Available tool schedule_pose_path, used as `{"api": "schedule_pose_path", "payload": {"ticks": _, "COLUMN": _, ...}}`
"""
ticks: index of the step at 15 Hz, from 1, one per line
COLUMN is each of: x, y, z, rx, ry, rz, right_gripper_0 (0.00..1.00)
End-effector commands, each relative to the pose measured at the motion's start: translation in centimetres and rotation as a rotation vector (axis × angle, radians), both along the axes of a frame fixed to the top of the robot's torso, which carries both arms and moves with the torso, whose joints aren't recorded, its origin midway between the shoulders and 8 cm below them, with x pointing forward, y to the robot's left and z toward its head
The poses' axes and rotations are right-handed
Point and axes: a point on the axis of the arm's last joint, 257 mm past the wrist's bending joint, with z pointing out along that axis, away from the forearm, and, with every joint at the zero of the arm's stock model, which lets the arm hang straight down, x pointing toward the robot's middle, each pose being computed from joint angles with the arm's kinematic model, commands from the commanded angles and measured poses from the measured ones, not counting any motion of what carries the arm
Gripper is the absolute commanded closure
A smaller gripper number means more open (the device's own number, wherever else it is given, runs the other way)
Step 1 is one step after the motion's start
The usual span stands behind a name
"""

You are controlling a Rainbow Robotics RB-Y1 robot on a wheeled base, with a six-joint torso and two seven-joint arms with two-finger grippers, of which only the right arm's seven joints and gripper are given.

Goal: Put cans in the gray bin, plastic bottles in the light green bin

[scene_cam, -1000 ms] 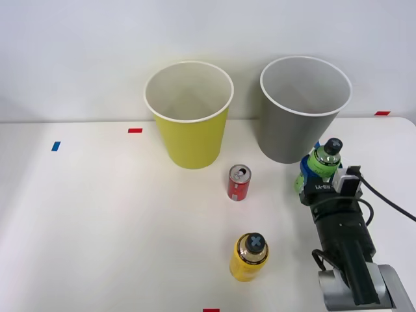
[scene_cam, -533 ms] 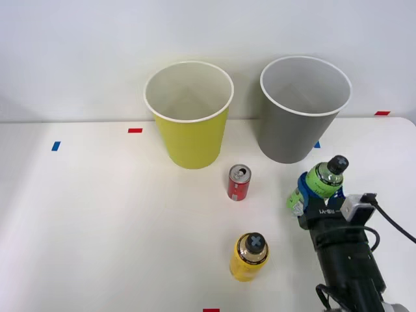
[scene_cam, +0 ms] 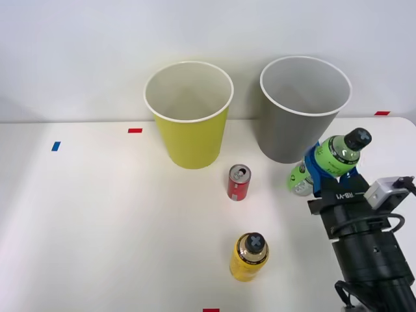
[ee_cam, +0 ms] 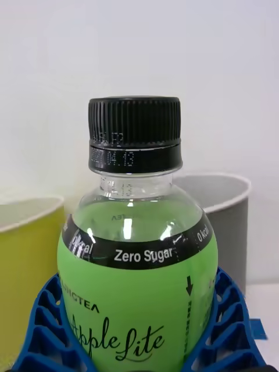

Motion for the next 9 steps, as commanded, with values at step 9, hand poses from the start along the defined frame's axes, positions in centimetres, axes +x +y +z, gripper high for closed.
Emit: {"api": "schedule_pose_path", "payload": {"ticks": 9, "x": 7.2, "y": 8.4, "z": 12.7, "rx": 0.021, "ry": 0.095, "rz": 0.197, "right_gripper_0": 1.00}}
